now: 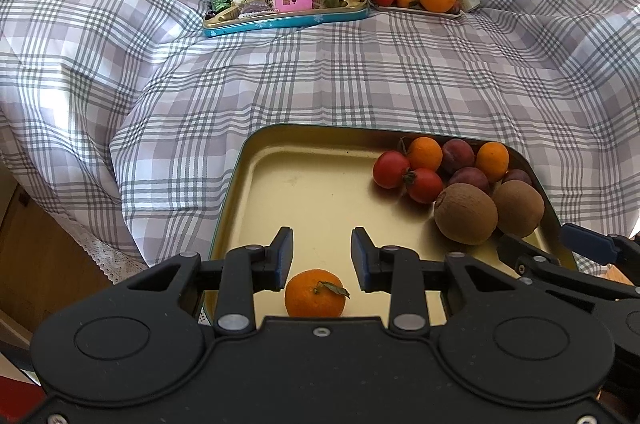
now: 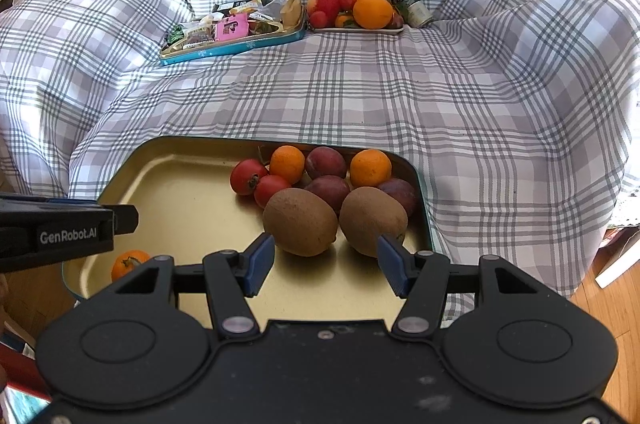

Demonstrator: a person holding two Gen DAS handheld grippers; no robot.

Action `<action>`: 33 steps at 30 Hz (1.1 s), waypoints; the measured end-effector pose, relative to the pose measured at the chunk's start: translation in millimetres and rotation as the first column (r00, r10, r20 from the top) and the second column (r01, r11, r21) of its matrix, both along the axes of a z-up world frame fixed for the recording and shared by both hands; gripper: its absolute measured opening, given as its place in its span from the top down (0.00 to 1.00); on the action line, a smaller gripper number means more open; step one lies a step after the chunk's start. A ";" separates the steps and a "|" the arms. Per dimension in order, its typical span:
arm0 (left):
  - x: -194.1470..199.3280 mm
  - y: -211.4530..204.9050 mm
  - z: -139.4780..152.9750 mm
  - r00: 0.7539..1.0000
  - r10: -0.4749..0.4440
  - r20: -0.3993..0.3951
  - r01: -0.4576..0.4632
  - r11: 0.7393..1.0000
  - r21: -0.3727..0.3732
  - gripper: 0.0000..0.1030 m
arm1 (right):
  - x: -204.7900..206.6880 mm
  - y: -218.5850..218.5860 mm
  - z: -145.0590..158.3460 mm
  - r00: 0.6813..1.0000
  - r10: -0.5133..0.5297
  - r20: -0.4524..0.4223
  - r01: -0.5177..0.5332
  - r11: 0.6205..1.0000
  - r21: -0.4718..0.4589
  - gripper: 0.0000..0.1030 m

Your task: Organize fruits

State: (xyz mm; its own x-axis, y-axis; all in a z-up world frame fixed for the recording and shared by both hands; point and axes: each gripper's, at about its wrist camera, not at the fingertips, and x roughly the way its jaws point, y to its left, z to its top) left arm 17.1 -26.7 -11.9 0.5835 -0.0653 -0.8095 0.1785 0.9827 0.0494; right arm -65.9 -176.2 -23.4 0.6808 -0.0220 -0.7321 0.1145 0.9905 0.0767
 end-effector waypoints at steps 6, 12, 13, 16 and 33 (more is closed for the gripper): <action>-0.7 -1.4 -1.2 1.000 -0.007 -0.010 0.007 1.000 -0.005 0.59 | -1.2 -0.8 -1.4 1.000 -0.001 -0.003 0.001 1.000 0.001 0.41; -1.1 -1.6 -3.0 1.000 -0.004 -0.022 0.003 1.000 -0.007 0.59 | -1.2 -1.1 -3.7 1.000 -0.003 -0.013 0.003 1.000 0.002 0.41; -1.3 -1.4 -3.4 1.000 -0.003 -0.023 0.003 1.000 -0.007 0.59 | -1.4 -1.2 -4.2 1.000 -0.003 -0.015 0.003 1.000 0.002 0.41; -1.6 -0.9 -4.3 1.000 0.000 -0.028 0.000 1.000 -0.009 0.59 | -0.3 -0.4 -4.3 1.000 -0.002 -0.019 0.002 1.000 0.003 0.41; -1.6 0.1 -5.1 0.999 0.007 -0.039 -0.008 1.000 -0.017 0.59 | 1.7 1.4 -4.9 1.000 0.005 -0.031 -0.005 1.000 0.001 0.41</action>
